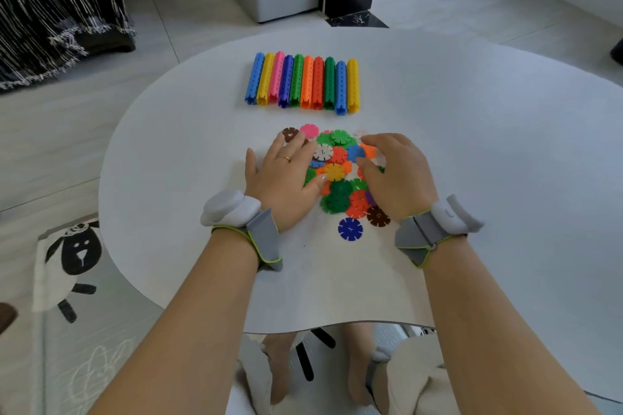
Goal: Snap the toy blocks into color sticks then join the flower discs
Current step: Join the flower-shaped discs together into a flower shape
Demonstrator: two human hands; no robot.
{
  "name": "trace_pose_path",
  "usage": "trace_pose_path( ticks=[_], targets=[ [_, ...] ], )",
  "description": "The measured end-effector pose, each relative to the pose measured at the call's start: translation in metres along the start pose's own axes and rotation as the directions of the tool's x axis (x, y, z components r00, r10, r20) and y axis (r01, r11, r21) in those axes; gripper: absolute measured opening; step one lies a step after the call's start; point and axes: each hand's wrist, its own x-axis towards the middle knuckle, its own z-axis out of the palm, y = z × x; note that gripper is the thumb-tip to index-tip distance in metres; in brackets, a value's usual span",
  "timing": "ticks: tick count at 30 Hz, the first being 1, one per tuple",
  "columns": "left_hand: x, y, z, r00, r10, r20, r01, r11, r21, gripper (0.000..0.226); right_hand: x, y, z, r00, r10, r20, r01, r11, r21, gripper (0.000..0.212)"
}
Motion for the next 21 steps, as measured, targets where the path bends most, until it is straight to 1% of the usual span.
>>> trace_pose_path(
  ticks=[3, 5, 7, 12, 16, 21],
  targets=[
    [0.000, 0.000, 0.002, 1.000, -0.009, -0.006, 0.009, 1.000, 0.002, 0.049, 0.005, -0.006, 0.009, 0.998, -0.023, 0.056, 0.026, 0.998, -0.056, 0.037],
    [-0.003, 0.000, 0.004, 1.000, -0.013, 0.008, 0.013, 1.000, 0.008, 0.049, 0.005, -0.010, 0.013, 0.993, -0.003, 0.119, 0.018, 0.992, -0.127, 0.037],
    [-0.003, -0.002, 0.004, 1.000, -0.030, 0.004, 0.029, 1.000, 0.010, 0.050, 0.009, -0.014, 0.016, 0.989, 0.015, 0.146, 0.012, 0.983, -0.183, 0.039],
    [-0.001, -0.003, 0.003, 0.994, -0.097, -0.054, 0.093, 0.993, -0.066, 0.046, 0.017, -0.019, 0.019, 0.990, 0.052, 0.133, -0.025, 0.980, -0.196, 0.041],
    [0.007, 0.003, 0.003, 0.989, -0.106, -0.100, 0.104, 0.994, -0.025, 0.042, 0.022, -0.022, 0.020, 0.988, 0.078, 0.132, -0.051, 0.978, -0.200, 0.036],
    [0.018, 0.006, 0.001, 0.982, -0.113, -0.150, 0.114, 0.993, -0.001, 0.037, 0.026, -0.024, 0.020, 0.995, 0.051, 0.090, -0.038, 0.989, -0.146, 0.027]
  ],
)
